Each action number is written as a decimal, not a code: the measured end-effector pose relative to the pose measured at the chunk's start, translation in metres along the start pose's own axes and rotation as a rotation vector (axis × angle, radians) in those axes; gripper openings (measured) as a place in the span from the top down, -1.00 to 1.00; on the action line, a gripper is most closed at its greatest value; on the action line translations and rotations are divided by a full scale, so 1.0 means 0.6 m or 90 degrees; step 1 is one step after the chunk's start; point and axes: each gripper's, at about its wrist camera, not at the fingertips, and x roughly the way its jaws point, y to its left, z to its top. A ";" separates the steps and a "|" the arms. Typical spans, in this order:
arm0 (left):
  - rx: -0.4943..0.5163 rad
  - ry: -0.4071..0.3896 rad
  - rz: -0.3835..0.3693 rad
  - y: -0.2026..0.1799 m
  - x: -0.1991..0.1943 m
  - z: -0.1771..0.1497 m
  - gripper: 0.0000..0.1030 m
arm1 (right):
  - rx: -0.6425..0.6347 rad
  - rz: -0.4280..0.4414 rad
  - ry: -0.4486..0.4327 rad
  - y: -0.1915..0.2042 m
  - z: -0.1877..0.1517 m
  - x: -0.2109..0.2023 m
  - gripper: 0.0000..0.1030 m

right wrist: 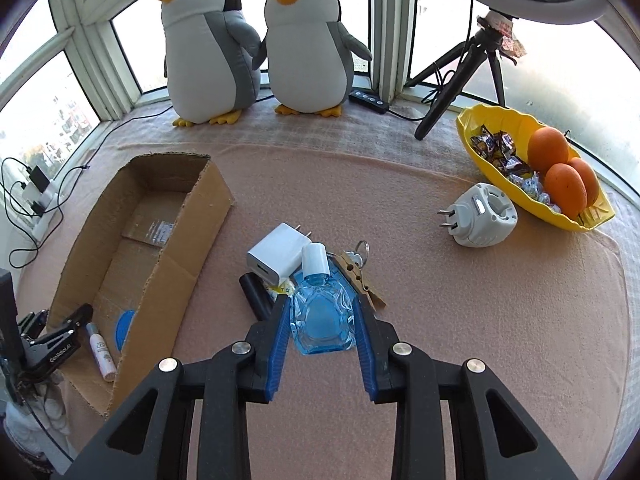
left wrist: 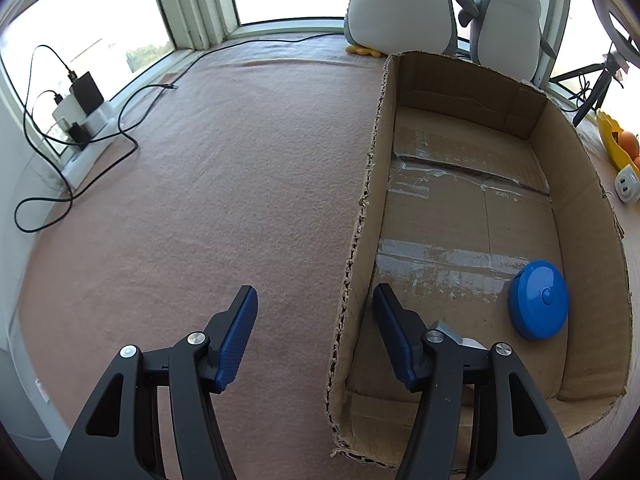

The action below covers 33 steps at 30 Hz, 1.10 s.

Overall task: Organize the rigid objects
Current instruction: 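Carry the eye-drop bottle with the right tool into the box and release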

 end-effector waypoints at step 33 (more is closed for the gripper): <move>0.010 -0.012 0.006 -0.002 -0.002 -0.001 -0.17 | -0.138 0.099 0.035 0.241 0.032 0.074 0.46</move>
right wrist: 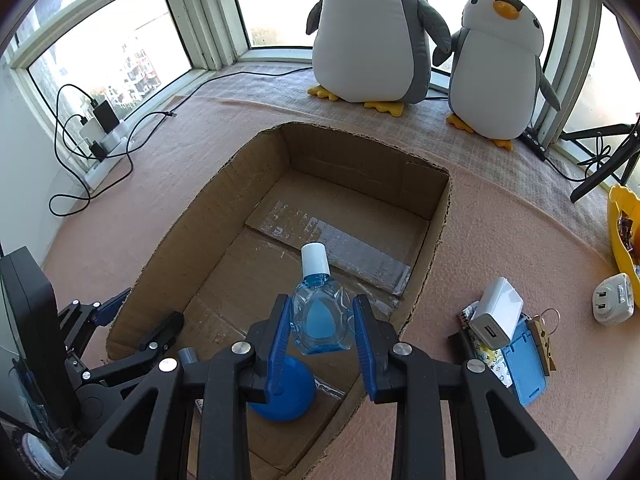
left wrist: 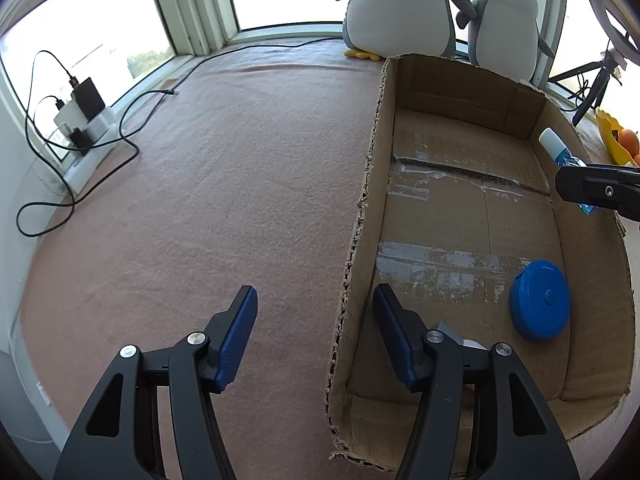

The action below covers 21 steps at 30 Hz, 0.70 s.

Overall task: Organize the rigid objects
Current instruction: 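Carry the eye-drop bottle with the right tool into the box and release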

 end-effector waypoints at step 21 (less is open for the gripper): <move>0.003 -0.002 0.002 0.000 0.000 0.001 -0.17 | -0.003 0.001 -0.011 0.005 0.003 -0.008 0.22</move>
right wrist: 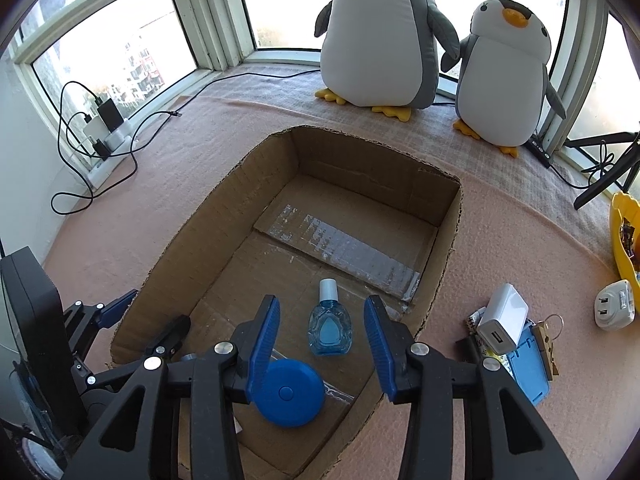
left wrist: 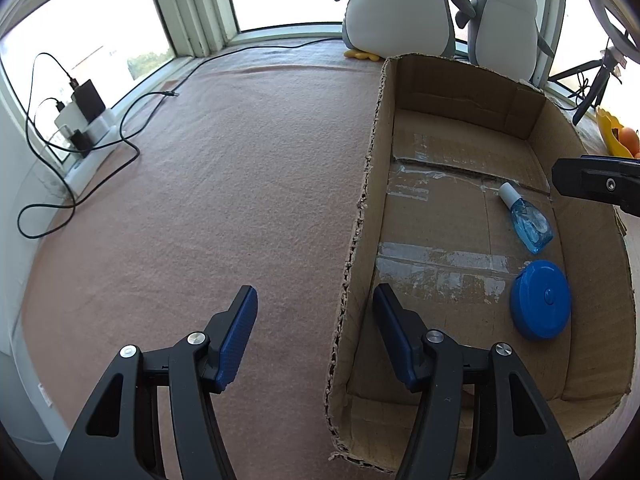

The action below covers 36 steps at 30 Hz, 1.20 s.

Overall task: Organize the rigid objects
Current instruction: 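Carry the eye-drop bottle with the right tool into the box and release, then move the right tool to the white USB charger and grasp it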

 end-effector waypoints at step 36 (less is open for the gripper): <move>0.001 -0.001 0.001 0.003 -0.001 0.001 -0.17 | 0.306 -0.009 0.060 -0.262 -0.021 0.007 0.17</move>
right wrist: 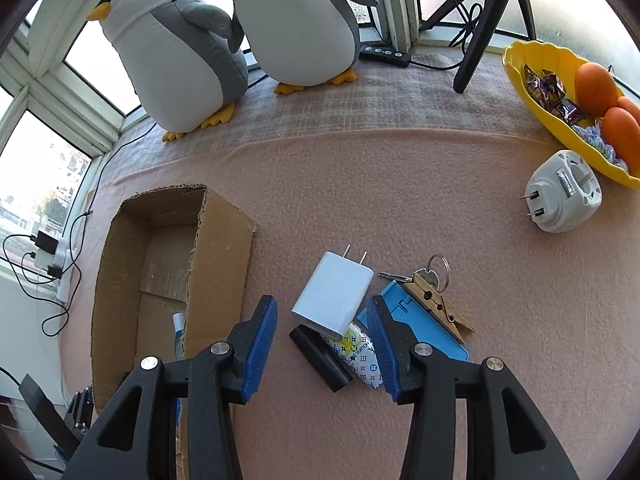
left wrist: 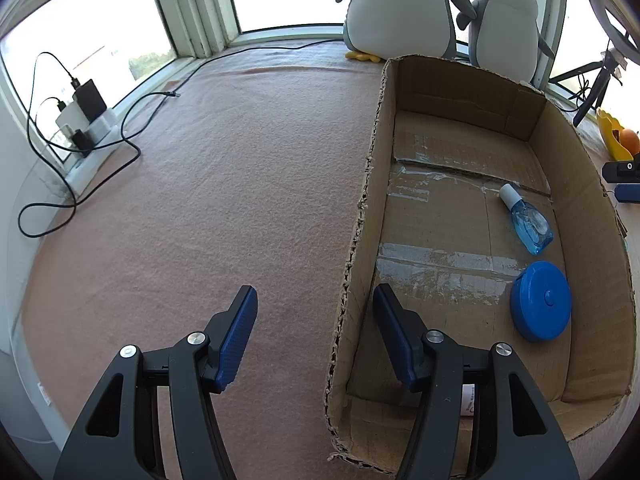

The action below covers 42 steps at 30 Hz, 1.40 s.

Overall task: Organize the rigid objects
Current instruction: 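Move the right tool to the white USB charger and grasp it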

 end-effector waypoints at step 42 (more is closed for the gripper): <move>-0.002 -0.001 0.000 0.000 0.001 0.002 -0.17 | -0.083 -0.053 0.064 0.009 0.009 0.053 0.38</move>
